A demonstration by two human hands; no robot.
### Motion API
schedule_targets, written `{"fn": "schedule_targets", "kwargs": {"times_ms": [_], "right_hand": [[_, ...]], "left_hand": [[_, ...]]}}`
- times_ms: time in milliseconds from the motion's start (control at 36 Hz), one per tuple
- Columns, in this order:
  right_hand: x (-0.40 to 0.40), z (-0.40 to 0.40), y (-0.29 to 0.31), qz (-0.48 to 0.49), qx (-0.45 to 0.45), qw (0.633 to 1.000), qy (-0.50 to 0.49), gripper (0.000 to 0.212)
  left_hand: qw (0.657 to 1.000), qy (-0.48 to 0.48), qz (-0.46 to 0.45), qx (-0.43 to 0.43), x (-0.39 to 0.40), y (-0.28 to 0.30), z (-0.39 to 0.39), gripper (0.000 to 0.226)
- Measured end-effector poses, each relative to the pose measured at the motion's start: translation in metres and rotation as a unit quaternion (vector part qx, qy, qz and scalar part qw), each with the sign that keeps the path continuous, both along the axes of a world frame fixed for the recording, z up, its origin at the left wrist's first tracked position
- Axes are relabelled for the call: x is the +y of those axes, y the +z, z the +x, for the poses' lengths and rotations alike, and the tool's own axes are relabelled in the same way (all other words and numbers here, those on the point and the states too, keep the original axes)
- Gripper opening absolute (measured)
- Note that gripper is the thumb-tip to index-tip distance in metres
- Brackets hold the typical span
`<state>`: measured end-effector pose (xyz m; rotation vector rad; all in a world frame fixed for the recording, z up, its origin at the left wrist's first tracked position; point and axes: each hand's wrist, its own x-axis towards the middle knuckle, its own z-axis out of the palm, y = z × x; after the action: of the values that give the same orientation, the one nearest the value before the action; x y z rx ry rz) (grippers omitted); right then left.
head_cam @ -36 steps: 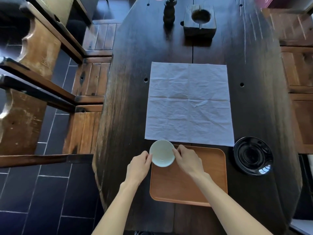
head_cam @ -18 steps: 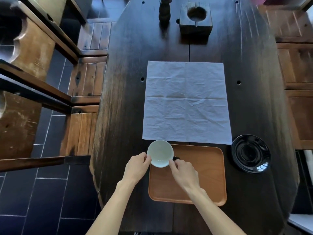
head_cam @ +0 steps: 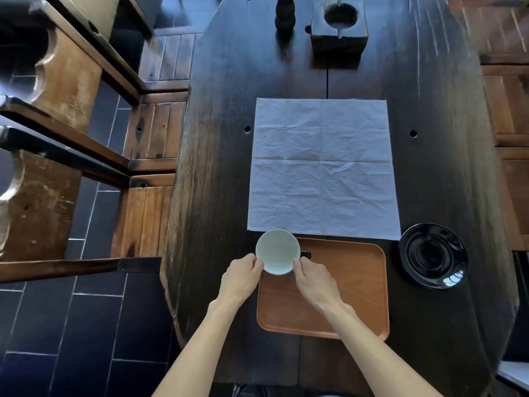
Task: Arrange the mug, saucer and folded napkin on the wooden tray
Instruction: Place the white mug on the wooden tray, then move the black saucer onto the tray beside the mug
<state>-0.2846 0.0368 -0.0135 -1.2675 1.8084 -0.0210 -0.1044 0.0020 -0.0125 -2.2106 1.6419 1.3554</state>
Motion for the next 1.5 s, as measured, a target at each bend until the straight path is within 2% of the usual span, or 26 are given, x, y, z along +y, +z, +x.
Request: {"fn": "schedule_targets", "kwargs": {"times_ms": [167, 306, 389, 639, 722, 861, 1056, 1222, 1500], "right_hand": [[0.002, 0.001, 0.000, 0.009, -0.008, 1.000, -0.002, 0.042], [0.006, -0.001, 0.007, 0.019, -0.035, 0.998, -0.040, 0.046], [0.011, -0.004, 0.017, 0.008, -0.021, 0.999, -0.047, 0.044], [0.034, -0.016, 0.059, -0.138, 0.100, 0.985, -0.007, 0.038], [0.051, -0.017, 0.069, -0.194, 0.154, 0.969, 0.019, 0.037], [0.087, -0.014, 0.086, -0.266, 0.277, 0.921, 0.071, 0.032], [0.129, 0.006, 0.109, -0.287, 0.311, 0.903, 0.066, 0.032], [0.157, 0.015, 0.112, -0.275, 0.329, 0.902, 0.043, 0.030], [0.205, -0.033, 0.102, -0.244, 0.384, 0.891, -0.017, 0.026]], "left_hand": [[1.000, 0.021, 0.003, 0.009, 0.004, -0.002, 0.002, 0.041], [0.999, 0.020, -0.027, -0.003, 0.015, 0.003, 0.004, 0.047], [0.998, 0.007, -0.061, -0.030, 0.023, 0.013, 0.006, 0.042], [0.969, -0.058, -0.222, -0.086, 0.054, 0.051, 0.013, 0.036], [0.949, -0.112, -0.277, -0.102, 0.067, 0.066, 0.012, 0.035], [0.914, -0.181, -0.342, -0.125, 0.091, 0.082, 0.017, 0.029], [0.897, -0.258, -0.347, -0.090, 0.130, 0.089, 0.021, 0.032], [0.884, -0.314, -0.340, -0.063, 0.151, 0.086, 0.016, 0.034], [0.852, -0.391, -0.346, -0.041, 0.147, 0.080, -0.034, 0.032]]}}
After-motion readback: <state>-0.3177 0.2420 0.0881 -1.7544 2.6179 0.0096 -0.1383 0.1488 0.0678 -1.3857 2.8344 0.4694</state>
